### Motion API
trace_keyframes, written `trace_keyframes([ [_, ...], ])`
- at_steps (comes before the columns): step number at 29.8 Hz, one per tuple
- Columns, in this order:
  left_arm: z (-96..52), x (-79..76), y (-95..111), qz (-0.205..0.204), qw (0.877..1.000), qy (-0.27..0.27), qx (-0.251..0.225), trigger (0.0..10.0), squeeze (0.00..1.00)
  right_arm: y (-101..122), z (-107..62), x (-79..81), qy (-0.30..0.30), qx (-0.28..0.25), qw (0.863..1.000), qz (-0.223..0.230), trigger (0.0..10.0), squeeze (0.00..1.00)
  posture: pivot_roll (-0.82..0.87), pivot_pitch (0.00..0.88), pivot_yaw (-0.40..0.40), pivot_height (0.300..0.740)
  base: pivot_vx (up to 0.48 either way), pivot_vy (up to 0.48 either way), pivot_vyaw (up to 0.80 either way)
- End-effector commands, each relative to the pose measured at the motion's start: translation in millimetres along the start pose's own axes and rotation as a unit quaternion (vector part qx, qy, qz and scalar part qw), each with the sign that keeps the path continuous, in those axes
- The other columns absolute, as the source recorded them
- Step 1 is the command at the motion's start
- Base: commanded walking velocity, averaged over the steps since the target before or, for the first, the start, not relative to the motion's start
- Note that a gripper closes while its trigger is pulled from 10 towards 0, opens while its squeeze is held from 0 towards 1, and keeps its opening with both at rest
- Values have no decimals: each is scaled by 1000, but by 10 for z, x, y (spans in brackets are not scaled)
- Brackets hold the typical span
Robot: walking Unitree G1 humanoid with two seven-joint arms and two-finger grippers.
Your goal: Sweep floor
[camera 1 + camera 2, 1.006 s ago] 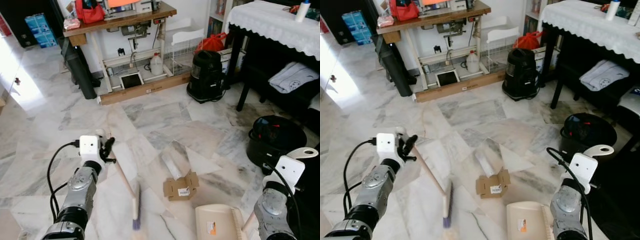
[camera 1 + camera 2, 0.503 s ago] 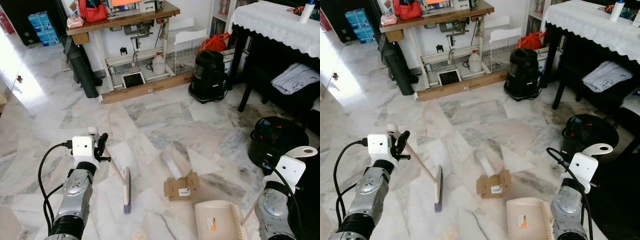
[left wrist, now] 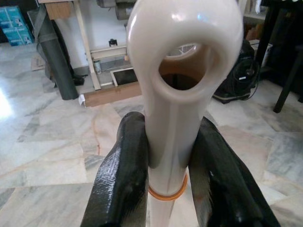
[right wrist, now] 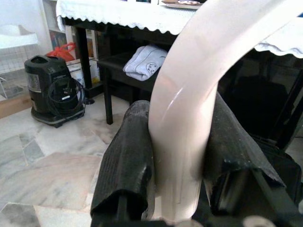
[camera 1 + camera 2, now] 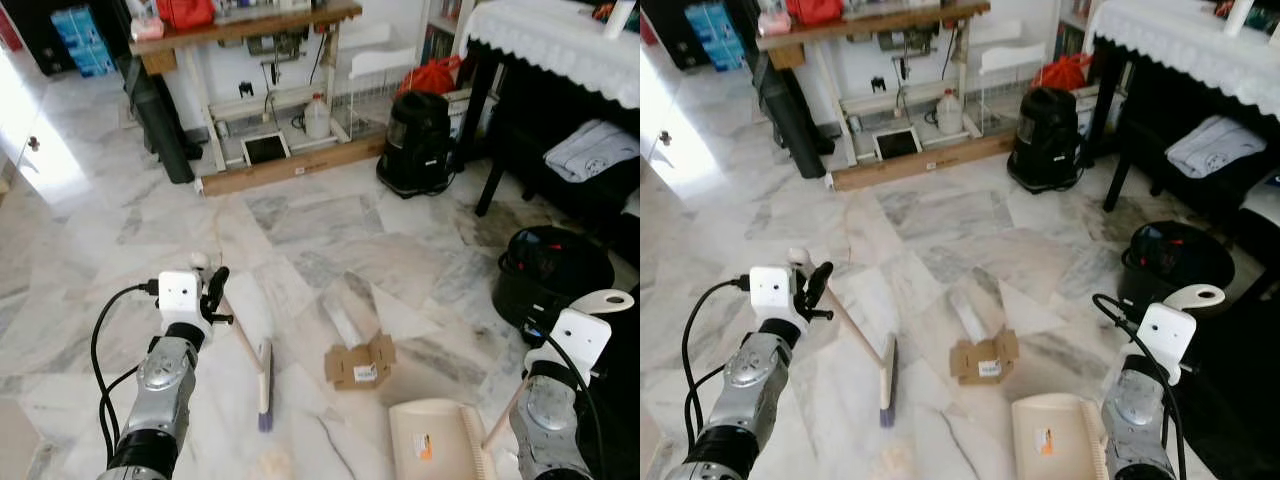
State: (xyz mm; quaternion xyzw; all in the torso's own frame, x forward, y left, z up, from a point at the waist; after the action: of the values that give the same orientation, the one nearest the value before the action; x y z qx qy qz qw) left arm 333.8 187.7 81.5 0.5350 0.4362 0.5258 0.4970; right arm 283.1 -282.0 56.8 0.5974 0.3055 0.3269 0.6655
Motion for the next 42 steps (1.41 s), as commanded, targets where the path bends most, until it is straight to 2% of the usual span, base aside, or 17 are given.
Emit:
trace_keyframes([
  [1, 25, 37, 104, 2, 1000, 5, -20, 10000, 0, 69, 31, 24, 5, -12, 1000, 7, 10000, 0, -53, 0, 62, 740, -461, 0, 0],
  [6, 18, 37, 80, 10, 1000, 17, -14, 10000, 0, 83, 47, 46, 15, -12, 1000, 5, 10000, 0, -53, 0, 49, 740, -80, 0, 0],
  [21, 16, -17, 66, 5, 1000, 2, -12, 10000, 0, 79, 52, 61, 18, -7, 1000, 2, 10000, 0, -64, 0, 54, 740, 0, 0, 0],
  [42, 16, 15, 66, 9, 1000, 2, -10, 10000, 0, 36, 37, 34, 13, 5, 1000, -9, 10000, 0, -55, 0, 54, 740, 0, 0, -793],
])
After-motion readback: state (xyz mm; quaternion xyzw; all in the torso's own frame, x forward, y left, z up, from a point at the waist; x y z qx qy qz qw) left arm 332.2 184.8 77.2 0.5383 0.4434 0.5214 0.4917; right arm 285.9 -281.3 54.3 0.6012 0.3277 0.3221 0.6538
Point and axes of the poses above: a point about 5 cm out from each wrist's last joint towards the gripper, its own z axis pointing out of the wrist towards the gripper, its own y axis along the axis of the wrist's last joint, x = y × z, the point moved 2 cm from there along z, pointing out of the wrist towards the gripper, and after that the axes turned 7 degrees about z, right-handed, at the moved point
